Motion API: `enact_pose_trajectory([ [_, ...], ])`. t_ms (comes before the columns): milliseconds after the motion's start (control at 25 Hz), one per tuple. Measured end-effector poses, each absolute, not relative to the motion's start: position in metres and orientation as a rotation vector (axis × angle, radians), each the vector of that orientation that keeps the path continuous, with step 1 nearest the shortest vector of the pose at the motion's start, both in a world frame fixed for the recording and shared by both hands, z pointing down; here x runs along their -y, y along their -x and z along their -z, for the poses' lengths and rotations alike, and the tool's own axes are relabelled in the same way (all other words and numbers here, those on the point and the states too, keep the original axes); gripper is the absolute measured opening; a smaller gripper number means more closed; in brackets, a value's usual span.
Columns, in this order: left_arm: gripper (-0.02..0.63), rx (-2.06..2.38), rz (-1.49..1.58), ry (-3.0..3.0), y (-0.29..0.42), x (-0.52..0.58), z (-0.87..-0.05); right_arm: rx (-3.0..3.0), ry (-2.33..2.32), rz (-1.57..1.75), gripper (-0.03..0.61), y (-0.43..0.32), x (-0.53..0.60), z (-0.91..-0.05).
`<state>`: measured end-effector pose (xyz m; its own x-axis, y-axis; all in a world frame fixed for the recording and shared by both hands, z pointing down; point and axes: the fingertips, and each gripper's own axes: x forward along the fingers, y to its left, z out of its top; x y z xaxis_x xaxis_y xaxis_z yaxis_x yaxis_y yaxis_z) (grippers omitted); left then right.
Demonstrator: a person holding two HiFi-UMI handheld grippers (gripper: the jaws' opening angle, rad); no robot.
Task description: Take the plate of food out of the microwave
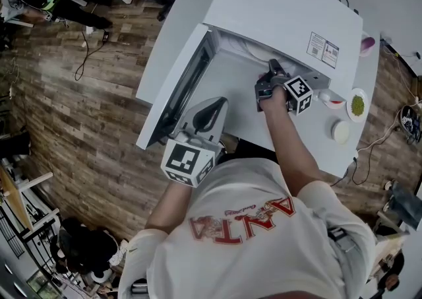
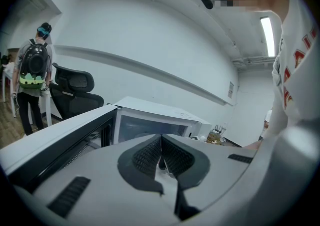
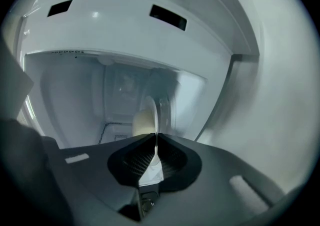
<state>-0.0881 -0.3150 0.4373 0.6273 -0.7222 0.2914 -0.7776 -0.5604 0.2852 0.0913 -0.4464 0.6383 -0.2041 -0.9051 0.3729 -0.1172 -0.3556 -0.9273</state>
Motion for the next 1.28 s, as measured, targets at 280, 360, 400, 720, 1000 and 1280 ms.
enact_pose_trajectory([
  [280, 0.011, 1.189, -0.197, -2.472, 0.087, 0.311, -0.438, -1.284, 1.411, 1.634, 0.017, -0.090, 0.431, -0.630],
  [360, 0.011, 1.186, -0.199, -2.472, 0.087, 0.309, -0.439, -1.280, 1.405, 1.644, 0.017, -0.090, 0.422, -0.632],
  [400, 0.011, 1.184, -0.199, -2.473, 0.087, 0.308, -0.439, -1.277, 1.403, 1.648, 0.017, -0.090, 0.419, -0.634],
  [720, 0.011, 1.133, -0.182, -2.499, 0.081, 0.301, -0.435, -1.280, 1.346, 1.635, 0.029, -0.088, 0.414, -0.636],
  [1000, 0.011, 1.146, -0.195, -2.494, 0.080, 0.300, -0.436, -1.277, 1.311, 1.639, 0.046, -0.084, 0.427, -0.642],
  [1280, 0.011, 1.153, -0.173, -2.479, 0.089, 0.296, -0.433, -1.314, 1.269, 1.591, 0.017, -0.082, 0.426, -0.630],
])
